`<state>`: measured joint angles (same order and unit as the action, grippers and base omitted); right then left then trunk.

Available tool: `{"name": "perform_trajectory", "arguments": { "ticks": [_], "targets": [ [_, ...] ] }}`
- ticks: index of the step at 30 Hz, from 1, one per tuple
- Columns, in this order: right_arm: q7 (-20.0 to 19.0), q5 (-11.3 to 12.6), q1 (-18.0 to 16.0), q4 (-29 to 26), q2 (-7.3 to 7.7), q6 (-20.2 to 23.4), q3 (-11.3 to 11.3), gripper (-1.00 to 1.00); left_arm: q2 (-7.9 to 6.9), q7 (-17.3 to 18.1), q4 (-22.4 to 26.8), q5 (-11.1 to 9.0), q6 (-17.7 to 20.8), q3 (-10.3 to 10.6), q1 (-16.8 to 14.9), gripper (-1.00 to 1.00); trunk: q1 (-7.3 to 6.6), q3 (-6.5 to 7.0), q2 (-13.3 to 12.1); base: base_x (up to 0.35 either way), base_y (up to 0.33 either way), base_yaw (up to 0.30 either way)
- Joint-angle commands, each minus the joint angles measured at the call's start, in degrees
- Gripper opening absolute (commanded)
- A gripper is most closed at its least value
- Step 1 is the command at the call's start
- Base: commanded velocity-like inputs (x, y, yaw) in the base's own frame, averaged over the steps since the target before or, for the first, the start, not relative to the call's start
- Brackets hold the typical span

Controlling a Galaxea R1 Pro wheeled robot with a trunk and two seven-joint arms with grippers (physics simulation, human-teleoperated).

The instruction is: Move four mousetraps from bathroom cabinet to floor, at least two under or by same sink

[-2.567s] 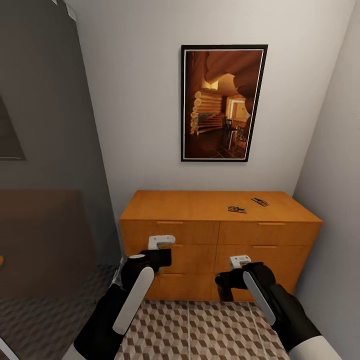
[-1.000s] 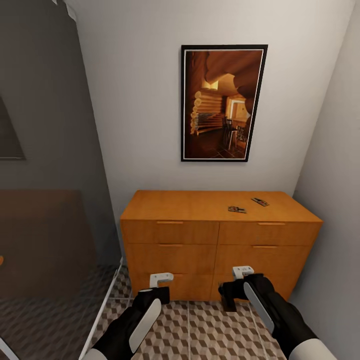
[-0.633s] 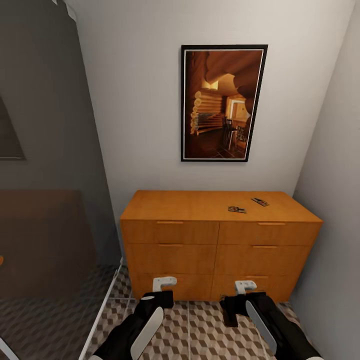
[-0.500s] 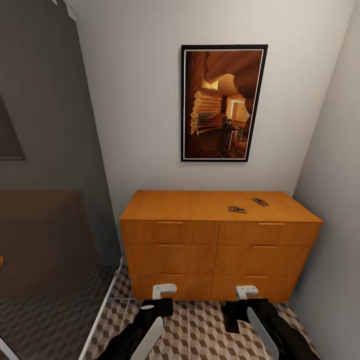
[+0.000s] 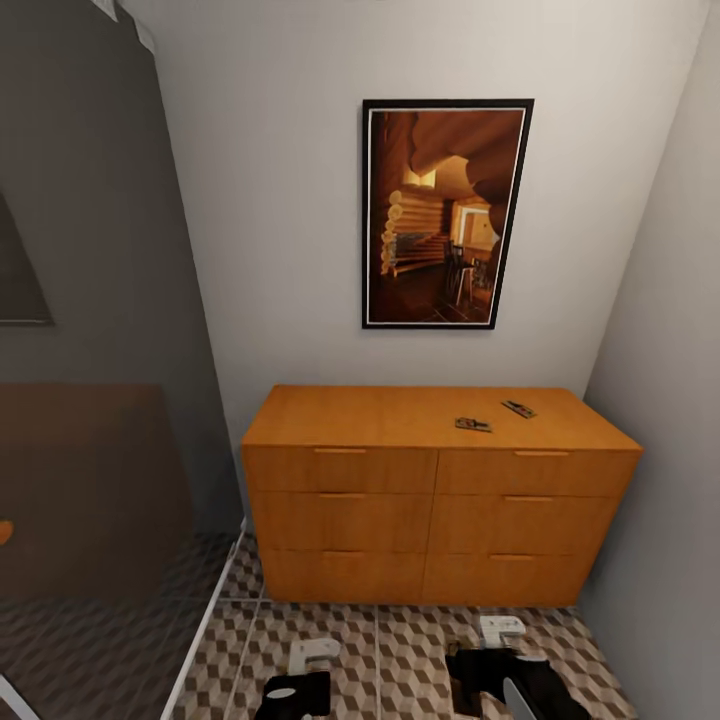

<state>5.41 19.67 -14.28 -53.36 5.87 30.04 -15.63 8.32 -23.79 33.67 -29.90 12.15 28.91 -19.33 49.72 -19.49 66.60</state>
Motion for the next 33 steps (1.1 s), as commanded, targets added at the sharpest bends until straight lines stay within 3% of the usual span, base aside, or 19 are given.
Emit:
{"name": "perform_trajectory", "arguments": {
  "ticks": [1, 7, 12, 19, 27, 33],
  "targets": [
    [0.7, 0.8, 0.3, 0.2, 0.06, -0.7, -0.3, -1.0, -0.05, -0.5, -0.3, -0.2, -0.1, 0.4, 0.0, -1.0, -0.22, 0.12, -0.4, 0.0, 0.0, 0.0],
    [0.7, 0.8, 1.3, 4.0, 0.0, -3.4, -0.2, -1.0, -0.09, 0.0, -1.6, -0.2, -5.4, 0.4, 1.0, -1.0, -1.54, 1.19, -2.8, 0.0, 0.0, 0.0],
    [0.7, 0.7, 1.5, 7.5, -0.04, -4.9, -0.2, -1.0, -0.11, 0.0, -2.2, -0.1, -7.0, 0.4, 1.9, -1.0, -2.64, 2.09, -4.8, 0.0, 0.0, 0.0],
    [0.7, 0.7, 1.5, 14.6, -0.14, -12.2, -0.8, -1.0, -0.13, -0.2, -5.1, -0.1, -10.5, 0.4, 2.3, -1.0, -4.18, 3.35, -7.6, 0.0, 0.0, 0.0],
    [0.7, 0.8, 1.5, 17.4, -0.15, -13.9, -1.6, -1.0, -0.23, 0.0, -7.8, 0.0, -11.5, 0.4, 2.4, -1.0, -5.93, 4.78, -10.8, 0.0, 0.0, 0.0],
    [0.7, 0.8, 1.5, 20.3, -0.3, -16.4, -2.1, -1.0, -0.15, 0.1, -12.1, 2.2, -14.5, 0.4, 2.4, -1.0, -7.25, 5.86, -13.2, 0.0, 0.0, 0.0]
  ]
}}
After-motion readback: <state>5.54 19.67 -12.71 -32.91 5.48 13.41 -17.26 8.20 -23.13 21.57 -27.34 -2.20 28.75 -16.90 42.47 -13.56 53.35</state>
